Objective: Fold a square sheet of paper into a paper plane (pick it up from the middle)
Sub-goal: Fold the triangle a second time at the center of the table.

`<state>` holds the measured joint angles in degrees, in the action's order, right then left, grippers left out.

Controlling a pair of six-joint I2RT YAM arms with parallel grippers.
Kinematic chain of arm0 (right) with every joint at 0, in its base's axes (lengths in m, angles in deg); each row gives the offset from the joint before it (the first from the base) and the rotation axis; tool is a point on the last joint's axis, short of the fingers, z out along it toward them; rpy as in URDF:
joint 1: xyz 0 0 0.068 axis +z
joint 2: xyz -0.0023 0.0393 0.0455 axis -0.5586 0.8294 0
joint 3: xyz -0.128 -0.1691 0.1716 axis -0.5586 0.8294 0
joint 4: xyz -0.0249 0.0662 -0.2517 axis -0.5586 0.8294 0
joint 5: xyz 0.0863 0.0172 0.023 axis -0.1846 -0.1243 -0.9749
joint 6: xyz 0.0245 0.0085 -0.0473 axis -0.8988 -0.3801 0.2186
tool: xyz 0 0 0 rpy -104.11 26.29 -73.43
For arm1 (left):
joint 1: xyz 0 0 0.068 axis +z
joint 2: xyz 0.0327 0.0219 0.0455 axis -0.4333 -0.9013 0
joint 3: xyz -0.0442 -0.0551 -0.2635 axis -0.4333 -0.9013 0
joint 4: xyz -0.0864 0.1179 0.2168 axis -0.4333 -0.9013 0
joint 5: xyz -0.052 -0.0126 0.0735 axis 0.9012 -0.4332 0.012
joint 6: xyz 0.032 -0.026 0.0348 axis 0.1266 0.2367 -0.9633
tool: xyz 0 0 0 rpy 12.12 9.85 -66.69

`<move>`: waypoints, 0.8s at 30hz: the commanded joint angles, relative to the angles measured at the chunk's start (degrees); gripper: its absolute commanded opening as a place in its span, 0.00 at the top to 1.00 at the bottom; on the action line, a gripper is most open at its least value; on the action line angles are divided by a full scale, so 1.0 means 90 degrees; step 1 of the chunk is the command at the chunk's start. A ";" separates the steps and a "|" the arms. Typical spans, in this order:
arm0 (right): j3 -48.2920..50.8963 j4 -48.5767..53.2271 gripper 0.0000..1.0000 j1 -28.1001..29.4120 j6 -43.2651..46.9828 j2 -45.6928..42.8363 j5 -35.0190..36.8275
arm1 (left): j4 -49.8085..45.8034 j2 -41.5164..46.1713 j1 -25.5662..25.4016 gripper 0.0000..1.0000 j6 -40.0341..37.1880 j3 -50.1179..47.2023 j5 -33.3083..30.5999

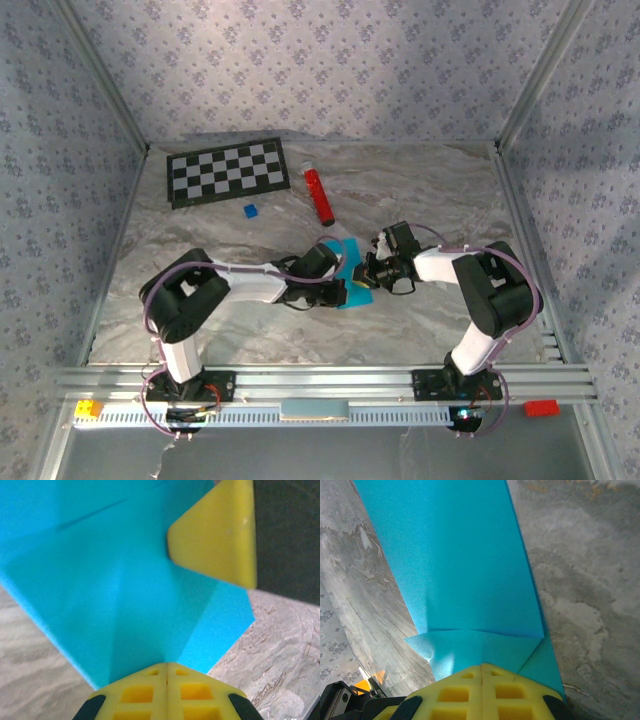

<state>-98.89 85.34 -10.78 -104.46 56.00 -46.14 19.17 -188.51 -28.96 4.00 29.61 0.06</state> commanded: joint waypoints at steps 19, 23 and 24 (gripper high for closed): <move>0.0127 0.0731 1.00 -0.0080 0.0088 0.0216 0.0614 | -0.0511 0.0869 -0.0155 1.00 -0.0074 -0.0585 -0.0059; 0.0117 0.0729 1.00 -0.0056 0.0066 0.0214 0.0602 | -0.0295 0.1100 -0.0151 1.00 -0.0061 -0.0486 -0.0130; 0.0124 0.0726 1.00 -0.0052 0.0069 0.0219 0.0601 | -0.0216 0.1119 -0.0136 1.00 -0.0055 -0.0450 -0.0148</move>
<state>-98.93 85.49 -10.82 -104.46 56.00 -46.16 16.20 -181.01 -29.96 3.98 24.62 -1.42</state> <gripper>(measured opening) 0.052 0.046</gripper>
